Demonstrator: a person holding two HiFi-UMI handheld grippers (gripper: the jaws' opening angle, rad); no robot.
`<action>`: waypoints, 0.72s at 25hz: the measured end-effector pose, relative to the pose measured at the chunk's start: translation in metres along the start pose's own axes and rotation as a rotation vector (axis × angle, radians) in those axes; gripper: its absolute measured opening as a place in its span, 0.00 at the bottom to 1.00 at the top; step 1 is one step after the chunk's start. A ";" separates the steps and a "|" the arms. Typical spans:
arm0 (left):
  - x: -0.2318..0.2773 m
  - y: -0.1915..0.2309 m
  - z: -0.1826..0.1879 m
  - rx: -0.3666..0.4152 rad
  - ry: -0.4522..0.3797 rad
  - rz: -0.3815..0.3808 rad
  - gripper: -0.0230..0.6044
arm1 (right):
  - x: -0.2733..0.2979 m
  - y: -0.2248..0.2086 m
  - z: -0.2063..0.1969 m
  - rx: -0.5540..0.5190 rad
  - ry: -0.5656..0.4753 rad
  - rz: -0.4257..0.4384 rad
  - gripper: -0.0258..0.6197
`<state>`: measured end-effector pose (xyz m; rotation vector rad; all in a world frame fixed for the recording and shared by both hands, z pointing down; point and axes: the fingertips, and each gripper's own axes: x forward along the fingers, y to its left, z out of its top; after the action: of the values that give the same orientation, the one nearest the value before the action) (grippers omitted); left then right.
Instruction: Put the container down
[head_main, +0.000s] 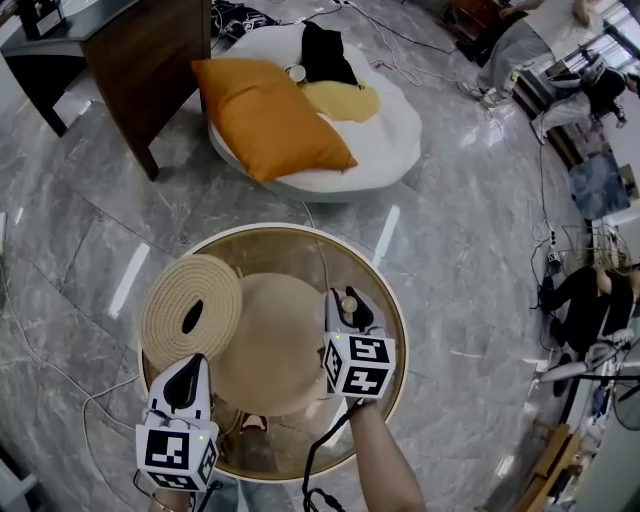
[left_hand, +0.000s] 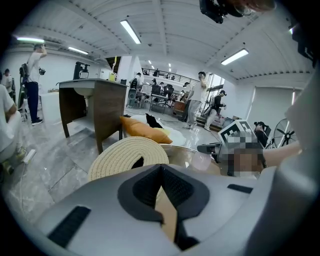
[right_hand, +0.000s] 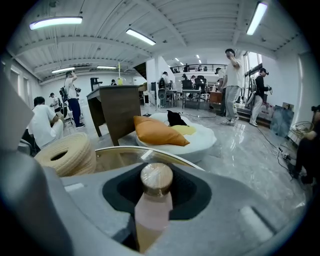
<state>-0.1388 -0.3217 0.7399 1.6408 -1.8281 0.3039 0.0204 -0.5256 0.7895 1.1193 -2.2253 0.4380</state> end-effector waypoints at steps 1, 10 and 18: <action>0.001 0.000 0.000 -0.004 0.000 0.003 0.02 | 0.004 -0.001 0.000 -0.003 0.003 0.002 0.23; 0.008 -0.006 -0.003 -0.019 0.006 0.014 0.02 | 0.023 -0.002 0.000 -0.015 -0.004 0.026 0.23; 0.007 -0.011 -0.004 -0.022 0.010 0.010 0.02 | 0.025 0.001 0.001 -0.015 -0.017 0.035 0.23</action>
<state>-0.1267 -0.3273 0.7446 1.6128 -1.8267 0.2947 0.0080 -0.5407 0.8048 1.0811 -2.2629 0.4269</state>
